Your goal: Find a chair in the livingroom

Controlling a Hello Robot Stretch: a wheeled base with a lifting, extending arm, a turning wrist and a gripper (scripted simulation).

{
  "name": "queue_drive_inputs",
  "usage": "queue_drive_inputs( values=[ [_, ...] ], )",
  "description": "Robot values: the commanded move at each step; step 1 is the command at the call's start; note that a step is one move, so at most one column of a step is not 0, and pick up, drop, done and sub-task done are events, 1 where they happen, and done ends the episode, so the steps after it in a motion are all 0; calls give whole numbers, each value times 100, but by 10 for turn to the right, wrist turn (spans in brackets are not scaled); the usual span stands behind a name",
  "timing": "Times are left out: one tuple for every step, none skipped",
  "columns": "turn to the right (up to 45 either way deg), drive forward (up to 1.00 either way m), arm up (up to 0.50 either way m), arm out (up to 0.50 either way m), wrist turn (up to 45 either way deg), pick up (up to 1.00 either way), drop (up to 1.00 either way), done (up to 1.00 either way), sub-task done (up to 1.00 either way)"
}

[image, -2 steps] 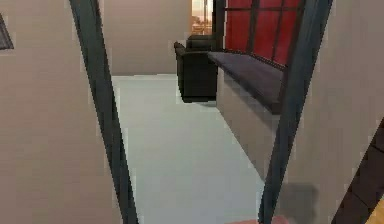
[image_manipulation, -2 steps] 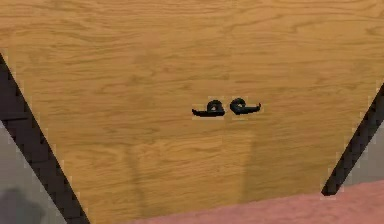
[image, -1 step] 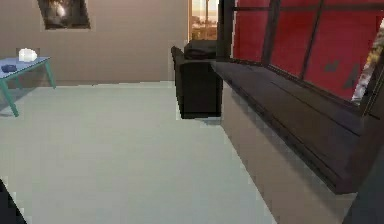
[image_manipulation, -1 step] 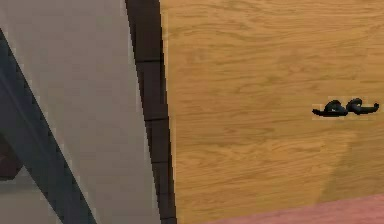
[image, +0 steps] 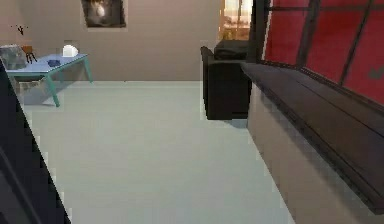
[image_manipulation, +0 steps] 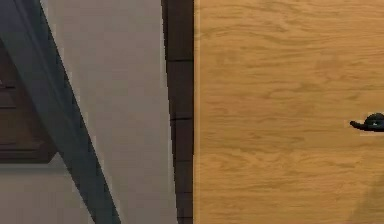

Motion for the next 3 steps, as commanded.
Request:
queue_drive_inputs(
  values=[
    [0, 45, 0, 0, 0, 0, 0, 0, 0],
    [0, 30, 0, 0, 0, 0, 0, 0, 0],
    [-450, 0, 0, 0, 0, 0, 0, 0, 0]
  ],
)
